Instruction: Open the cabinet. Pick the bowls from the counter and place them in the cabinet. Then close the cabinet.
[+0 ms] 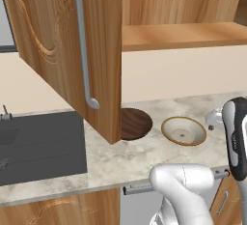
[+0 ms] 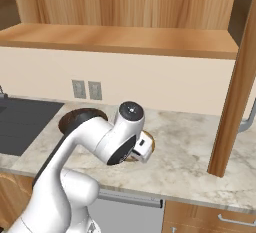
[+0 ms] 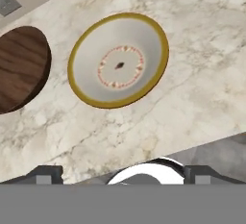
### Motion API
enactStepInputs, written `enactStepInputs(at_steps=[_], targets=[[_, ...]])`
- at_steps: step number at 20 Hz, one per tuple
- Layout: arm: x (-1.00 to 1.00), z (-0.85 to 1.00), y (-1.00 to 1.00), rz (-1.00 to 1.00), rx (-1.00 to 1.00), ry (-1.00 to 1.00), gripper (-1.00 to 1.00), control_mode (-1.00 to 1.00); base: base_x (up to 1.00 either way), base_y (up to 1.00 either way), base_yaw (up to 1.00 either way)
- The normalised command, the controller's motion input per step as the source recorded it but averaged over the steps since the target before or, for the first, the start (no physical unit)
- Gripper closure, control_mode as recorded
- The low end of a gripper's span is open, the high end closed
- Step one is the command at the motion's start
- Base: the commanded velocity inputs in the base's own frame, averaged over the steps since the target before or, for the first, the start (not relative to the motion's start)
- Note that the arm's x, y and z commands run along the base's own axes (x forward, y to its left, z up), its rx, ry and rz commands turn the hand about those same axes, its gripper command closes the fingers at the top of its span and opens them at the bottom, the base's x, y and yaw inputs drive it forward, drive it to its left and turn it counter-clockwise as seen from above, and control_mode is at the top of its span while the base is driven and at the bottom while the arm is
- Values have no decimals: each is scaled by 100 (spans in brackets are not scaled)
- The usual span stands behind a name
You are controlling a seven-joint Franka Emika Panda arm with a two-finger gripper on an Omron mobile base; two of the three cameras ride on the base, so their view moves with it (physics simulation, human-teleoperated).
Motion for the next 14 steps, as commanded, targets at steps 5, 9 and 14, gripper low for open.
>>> enactStepInputs(at_steps=[5,9,14], targets=[[40,-32,-28,1,0,0,-100,-100,0,0,0],[24,-27,-20,8,0,-10,-100,-100,0,0,0],[22,-23,0,4,0,1,-100,-100,0,0,0]])
